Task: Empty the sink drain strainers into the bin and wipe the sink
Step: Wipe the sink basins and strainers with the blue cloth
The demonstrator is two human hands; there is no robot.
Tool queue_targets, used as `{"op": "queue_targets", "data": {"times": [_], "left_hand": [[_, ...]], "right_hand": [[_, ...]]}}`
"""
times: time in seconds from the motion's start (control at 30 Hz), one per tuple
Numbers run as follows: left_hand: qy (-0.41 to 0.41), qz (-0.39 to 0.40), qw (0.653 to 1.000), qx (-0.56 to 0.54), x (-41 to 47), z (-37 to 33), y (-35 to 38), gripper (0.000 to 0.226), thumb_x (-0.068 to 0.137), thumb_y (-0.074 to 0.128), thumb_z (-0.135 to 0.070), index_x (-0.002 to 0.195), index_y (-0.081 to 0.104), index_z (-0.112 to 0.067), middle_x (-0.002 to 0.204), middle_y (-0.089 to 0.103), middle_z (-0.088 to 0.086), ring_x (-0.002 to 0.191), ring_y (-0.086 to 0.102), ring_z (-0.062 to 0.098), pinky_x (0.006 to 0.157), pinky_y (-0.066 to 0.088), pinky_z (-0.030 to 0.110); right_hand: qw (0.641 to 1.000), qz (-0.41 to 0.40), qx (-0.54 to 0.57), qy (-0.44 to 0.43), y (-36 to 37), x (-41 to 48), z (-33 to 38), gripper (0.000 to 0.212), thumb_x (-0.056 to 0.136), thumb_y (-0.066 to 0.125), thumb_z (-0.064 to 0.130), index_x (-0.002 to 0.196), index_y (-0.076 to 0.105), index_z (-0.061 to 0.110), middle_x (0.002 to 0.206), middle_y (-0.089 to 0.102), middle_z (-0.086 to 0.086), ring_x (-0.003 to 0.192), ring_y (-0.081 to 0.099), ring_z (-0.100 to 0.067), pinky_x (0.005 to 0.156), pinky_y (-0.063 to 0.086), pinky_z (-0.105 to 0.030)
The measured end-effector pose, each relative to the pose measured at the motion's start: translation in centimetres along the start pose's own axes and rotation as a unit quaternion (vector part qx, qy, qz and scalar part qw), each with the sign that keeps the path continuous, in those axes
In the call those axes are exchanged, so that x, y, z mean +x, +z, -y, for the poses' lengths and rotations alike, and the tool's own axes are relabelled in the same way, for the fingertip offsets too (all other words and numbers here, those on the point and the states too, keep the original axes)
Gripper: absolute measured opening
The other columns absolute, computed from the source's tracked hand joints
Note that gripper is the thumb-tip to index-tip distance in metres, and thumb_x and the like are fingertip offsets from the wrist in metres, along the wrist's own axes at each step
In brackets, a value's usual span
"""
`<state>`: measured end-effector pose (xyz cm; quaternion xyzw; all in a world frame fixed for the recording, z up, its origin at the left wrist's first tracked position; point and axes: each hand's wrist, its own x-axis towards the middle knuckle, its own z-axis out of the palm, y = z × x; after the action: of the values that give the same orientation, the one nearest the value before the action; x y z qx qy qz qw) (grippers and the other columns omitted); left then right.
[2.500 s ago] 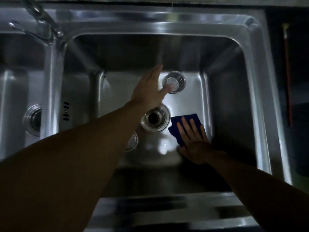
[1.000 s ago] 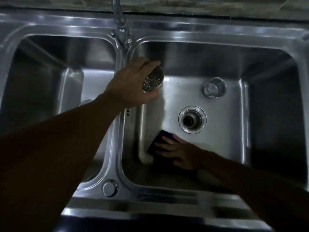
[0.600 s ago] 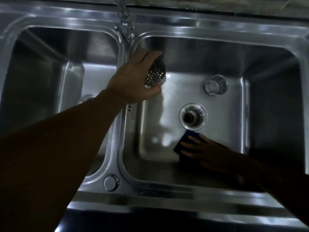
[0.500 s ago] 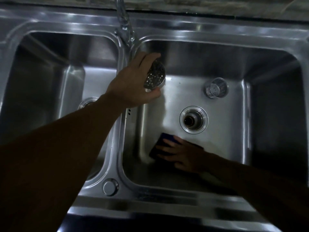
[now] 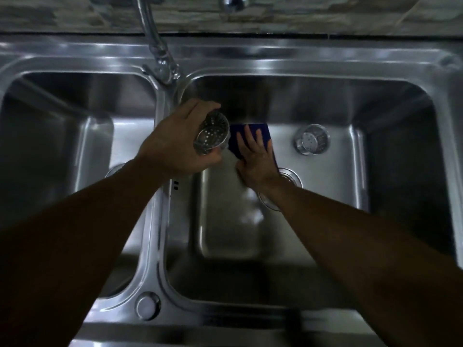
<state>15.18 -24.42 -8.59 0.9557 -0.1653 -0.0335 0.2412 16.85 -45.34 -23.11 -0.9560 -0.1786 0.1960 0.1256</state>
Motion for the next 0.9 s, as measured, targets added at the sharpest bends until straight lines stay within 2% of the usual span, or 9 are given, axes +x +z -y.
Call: {"op": "queue_targets", "data": {"times": [0.1,0.2,0.27,0.33,0.43,0.57,0.63,0.77,0.9], "left_hand": [[-0.002,0.008,0.999,0.032,0.1,-0.2,-0.1,0.090,0.072,0.081,-0.045,0.147,0.041,-0.015,0.140,0.049,0.007,0.119,0.056,0.023,0.093,0.045,0.027],[-0.011,0.028,0.994,0.101,0.1,-1.2,0.1,0.095,0.072,0.082,-0.036,0.151,0.036,-0.011,0.145,0.044,0.012,0.121,0.056,0.034,0.093,0.052,0.044],[-0.033,0.050,0.986,0.157,0.3,-2.3,0.8,0.093,0.074,0.081,-0.031,0.151,0.035,-0.008,0.145,0.042,0.015,0.122,0.054,0.038,0.094,0.053,0.050],[-0.061,0.070,0.976,0.199,0.8,-3.2,1.8,0.088,0.075,0.079,-0.029,0.149,0.037,-0.008,0.144,0.042,0.016,0.123,0.053,0.039,0.093,0.053,0.052],[-0.093,0.109,0.972,0.188,1.9,-4.0,4.0,0.088,0.077,0.077,-0.029,0.150,0.033,-0.008,0.146,0.037,0.015,0.126,0.051,0.040,0.092,0.053,0.054],[-0.150,0.138,0.970,0.129,3.5,-3.8,8.0,0.090,0.083,0.074,-0.035,0.154,0.026,-0.008,0.155,0.026,0.012,0.138,0.040,0.039,0.108,0.043,0.048],[-0.162,0.129,0.974,0.088,4.0,-3.2,9.7,0.091,0.083,0.074,-0.038,0.154,0.027,-0.006,0.157,0.026,0.014,0.140,0.038,0.038,0.114,0.039,0.044],[-0.176,0.101,0.977,0.060,4.3,-2.2,11.4,0.091,0.080,0.076,-0.044,0.151,0.032,-0.006,0.154,0.030,0.016,0.139,0.040,0.038,0.114,0.039,0.044],[-0.179,0.076,0.980,0.043,3.9,-2.1,11.9,0.091,0.079,0.078,-0.046,0.151,0.034,-0.010,0.151,0.035,0.015,0.137,0.044,0.036,0.113,0.040,0.045]], "right_hand": [[0.987,0.045,-0.104,-0.115,1.9,-3.2,1.5,0.078,0.094,0.047,0.038,0.160,0.009,0.022,0.167,0.000,-0.005,0.153,0.001,-0.036,0.119,0.013,-0.058],[0.922,0.148,-0.177,-0.310,3.9,-9.3,0.7,0.072,0.094,0.048,0.028,0.159,0.016,0.025,0.167,0.005,-0.002,0.153,0.003,-0.036,0.119,0.011,-0.057],[0.880,0.194,-0.201,-0.384,3.7,-12.7,-2.4,0.067,0.094,0.040,0.026,0.158,0.018,0.027,0.167,0.004,0.002,0.153,-0.005,-0.032,0.121,0.004,-0.055],[0.875,0.200,-0.198,-0.394,2.1,-15.0,-6.4,0.069,0.091,0.040,0.024,0.158,0.023,0.028,0.167,0.009,0.004,0.153,-0.003,-0.029,0.121,0.005,-0.055],[0.885,0.184,-0.230,-0.362,-0.2,-18.1,-11.8,0.080,0.085,0.065,0.023,0.156,0.028,0.029,0.165,0.015,0.002,0.151,0.016,-0.033,0.118,0.023,-0.057],[0.900,0.154,-0.247,-0.325,-0.5,-20.3,-14.3,0.099,0.064,0.085,0.030,0.151,0.038,0.027,0.160,0.031,-0.002,0.140,0.041,-0.037,0.103,0.045,-0.056],[0.901,0.125,-0.252,-0.331,0.2,-20.1,-14.8,0.106,0.057,0.087,0.030,0.151,0.038,0.027,0.159,0.033,-0.002,0.139,0.042,-0.035,0.103,0.042,-0.054],[0.899,0.118,-0.251,-0.338,1.3,-20.0,-15.9,0.113,0.068,0.080,0.030,0.159,0.013,0.030,0.166,0.011,0.002,0.148,0.020,-0.034,0.110,0.019,-0.054],[0.894,0.126,-0.253,-0.348,2.1,-19.3,-14.5,0.105,0.070,0.075,0.031,0.158,0.017,0.031,0.165,0.015,0.003,0.149,0.018,-0.031,0.114,0.024,-0.053]]}}
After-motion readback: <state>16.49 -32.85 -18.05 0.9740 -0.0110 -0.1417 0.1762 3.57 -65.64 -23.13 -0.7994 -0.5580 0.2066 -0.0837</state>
